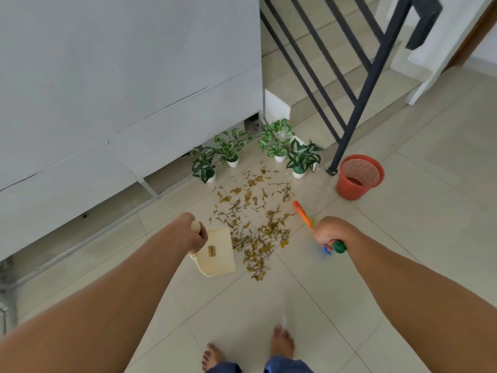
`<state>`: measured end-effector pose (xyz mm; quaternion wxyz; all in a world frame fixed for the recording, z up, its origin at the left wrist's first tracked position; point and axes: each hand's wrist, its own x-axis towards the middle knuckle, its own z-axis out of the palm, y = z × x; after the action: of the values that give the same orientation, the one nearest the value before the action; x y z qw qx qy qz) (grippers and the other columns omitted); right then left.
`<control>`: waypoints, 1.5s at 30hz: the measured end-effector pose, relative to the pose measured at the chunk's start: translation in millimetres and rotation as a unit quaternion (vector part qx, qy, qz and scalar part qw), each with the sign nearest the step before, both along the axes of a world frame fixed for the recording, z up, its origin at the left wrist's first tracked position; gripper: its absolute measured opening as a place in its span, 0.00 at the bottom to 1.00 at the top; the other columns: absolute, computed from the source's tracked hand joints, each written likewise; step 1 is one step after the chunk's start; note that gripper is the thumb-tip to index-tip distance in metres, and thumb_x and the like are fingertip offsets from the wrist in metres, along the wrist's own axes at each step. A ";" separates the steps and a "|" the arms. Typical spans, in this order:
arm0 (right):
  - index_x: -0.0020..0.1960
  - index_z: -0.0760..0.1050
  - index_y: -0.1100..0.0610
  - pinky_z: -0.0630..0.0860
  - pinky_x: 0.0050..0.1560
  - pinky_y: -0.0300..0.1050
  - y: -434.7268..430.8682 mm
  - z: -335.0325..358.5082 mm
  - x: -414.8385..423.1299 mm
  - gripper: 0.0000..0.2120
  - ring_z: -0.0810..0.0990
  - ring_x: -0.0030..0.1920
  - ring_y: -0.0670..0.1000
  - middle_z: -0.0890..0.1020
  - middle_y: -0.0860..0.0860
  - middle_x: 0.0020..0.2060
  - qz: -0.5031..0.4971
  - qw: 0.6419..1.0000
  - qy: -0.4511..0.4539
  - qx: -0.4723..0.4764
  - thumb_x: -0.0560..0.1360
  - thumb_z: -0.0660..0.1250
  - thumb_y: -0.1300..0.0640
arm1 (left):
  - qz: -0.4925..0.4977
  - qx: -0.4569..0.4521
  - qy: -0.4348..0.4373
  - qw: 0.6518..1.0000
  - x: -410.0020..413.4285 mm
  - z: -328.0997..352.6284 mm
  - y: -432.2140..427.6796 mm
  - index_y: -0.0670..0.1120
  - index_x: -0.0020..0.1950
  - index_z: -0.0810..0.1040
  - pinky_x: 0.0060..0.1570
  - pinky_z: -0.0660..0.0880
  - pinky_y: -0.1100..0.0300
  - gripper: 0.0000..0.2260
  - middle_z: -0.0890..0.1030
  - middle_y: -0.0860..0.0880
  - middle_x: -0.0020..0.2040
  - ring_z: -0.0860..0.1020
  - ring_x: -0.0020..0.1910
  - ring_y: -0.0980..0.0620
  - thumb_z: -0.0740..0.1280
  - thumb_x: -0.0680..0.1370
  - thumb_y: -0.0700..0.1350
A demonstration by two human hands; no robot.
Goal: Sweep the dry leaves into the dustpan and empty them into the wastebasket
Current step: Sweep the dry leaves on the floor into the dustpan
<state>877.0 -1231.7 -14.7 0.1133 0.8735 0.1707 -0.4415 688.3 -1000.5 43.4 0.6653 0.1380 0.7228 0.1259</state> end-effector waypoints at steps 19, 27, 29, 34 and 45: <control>0.44 0.78 0.60 0.75 0.37 0.41 56.5 -1.6 55.6 0.05 0.79 0.35 0.53 0.81 0.53 0.37 0.027 0.998 -0.053 0.009 0.74 0.63 0.61 | 0.033 -0.015 -0.020 0.999 25.1 -2.2 40.8 0.43 0.54 0.73 0.18 0.68 0.67 0.09 0.71 0.44 0.39 0.70 0.27 0.54 0.64 0.75 0.34; 0.44 0.75 0.62 0.79 0.47 0.45 89.3 -37.7 64.2 0.04 0.78 0.39 0.55 0.79 0.57 0.42 0.025 1.000 0.004 -0.018 0.75 0.65 0.60 | 0.019 -0.021 -0.030 0.999 38.4 -3.1 82.6 0.42 0.53 0.71 0.18 0.69 0.68 0.08 0.71 0.45 0.39 0.71 0.28 0.54 0.63 0.75 0.34; 0.47 0.78 0.64 0.79 0.42 0.43 91.2 -34.3 64.8 0.10 0.78 0.34 0.53 0.79 0.57 0.38 -0.028 0.999 0.022 0.005 0.76 0.65 0.56 | 0.003 -0.024 -0.025 0.999 43.3 -4.2 93.3 0.41 0.53 0.71 0.17 0.69 0.68 0.08 0.71 0.45 0.39 0.71 0.29 0.55 0.63 0.76 0.34; 0.41 0.75 0.64 0.70 0.29 0.38 103.5 23.8 50.8 0.12 0.72 0.25 0.48 0.78 0.54 0.30 -0.075 0.997 0.013 0.017 0.78 0.62 0.57 | -0.032 -0.023 -0.016 0.999 58.3 -12.3 121.3 0.42 0.55 0.72 0.17 0.68 0.68 0.11 0.70 0.45 0.42 0.71 0.31 0.54 0.62 0.75 0.32; 0.43 0.76 0.59 0.71 0.34 0.40 166.1 -11.9 59.8 0.06 0.77 0.35 0.52 0.78 0.52 0.35 0.004 0.998 -0.053 -0.018 0.75 0.61 0.63 | -0.033 -0.017 -0.016 0.999 65.3 -13.9 150.8 0.42 0.55 0.71 0.17 0.68 0.69 0.10 0.70 0.45 0.41 0.70 0.31 0.54 0.61 0.76 0.32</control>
<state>936.8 -1065.6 -26.7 0.1395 0.8927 0.1603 -0.3975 753.6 -849.7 29.4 0.6829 0.1483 0.7091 0.0936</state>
